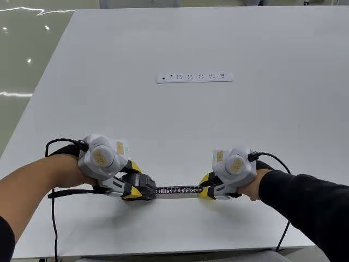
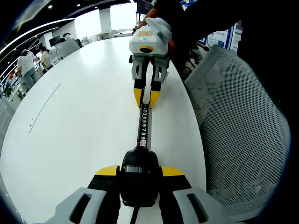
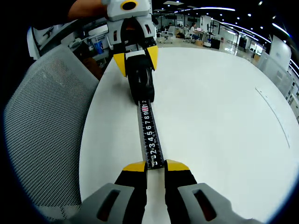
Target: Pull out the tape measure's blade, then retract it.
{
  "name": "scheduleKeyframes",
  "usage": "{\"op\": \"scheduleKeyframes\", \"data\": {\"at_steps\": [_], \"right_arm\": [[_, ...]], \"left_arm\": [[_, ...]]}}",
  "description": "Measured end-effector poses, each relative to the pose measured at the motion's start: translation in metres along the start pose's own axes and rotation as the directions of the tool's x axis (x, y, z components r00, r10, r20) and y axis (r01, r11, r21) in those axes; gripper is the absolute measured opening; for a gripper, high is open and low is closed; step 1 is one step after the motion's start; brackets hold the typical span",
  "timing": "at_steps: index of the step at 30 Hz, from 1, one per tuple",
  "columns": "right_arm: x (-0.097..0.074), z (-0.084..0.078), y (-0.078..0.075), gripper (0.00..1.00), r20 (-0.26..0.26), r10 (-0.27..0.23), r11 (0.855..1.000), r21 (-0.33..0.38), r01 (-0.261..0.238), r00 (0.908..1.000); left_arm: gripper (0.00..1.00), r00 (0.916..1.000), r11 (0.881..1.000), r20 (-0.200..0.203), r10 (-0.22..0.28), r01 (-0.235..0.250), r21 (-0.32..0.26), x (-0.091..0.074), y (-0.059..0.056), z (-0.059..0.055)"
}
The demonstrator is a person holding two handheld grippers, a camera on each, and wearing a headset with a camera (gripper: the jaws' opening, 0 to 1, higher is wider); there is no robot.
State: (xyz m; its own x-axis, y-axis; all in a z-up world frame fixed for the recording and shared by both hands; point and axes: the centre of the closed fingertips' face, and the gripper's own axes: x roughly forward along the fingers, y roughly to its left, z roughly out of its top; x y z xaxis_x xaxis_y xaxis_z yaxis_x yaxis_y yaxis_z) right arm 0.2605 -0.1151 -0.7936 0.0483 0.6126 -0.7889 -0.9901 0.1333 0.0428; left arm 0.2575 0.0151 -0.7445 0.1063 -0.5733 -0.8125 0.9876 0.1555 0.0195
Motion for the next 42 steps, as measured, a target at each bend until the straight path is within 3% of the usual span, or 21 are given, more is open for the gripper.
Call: {"op": "scheduleKeyframes", "data": {"at_steps": [42], "right_arm": [[-0.009,-0.012,-0.006,0.08,-0.009,-0.012,1.000,0.004,0.012,0.9999]], "left_arm": [[0.28,1.0000,1.000,0.003,0.006,-0.006,-0.008,0.000,0.001,0.000]]}}
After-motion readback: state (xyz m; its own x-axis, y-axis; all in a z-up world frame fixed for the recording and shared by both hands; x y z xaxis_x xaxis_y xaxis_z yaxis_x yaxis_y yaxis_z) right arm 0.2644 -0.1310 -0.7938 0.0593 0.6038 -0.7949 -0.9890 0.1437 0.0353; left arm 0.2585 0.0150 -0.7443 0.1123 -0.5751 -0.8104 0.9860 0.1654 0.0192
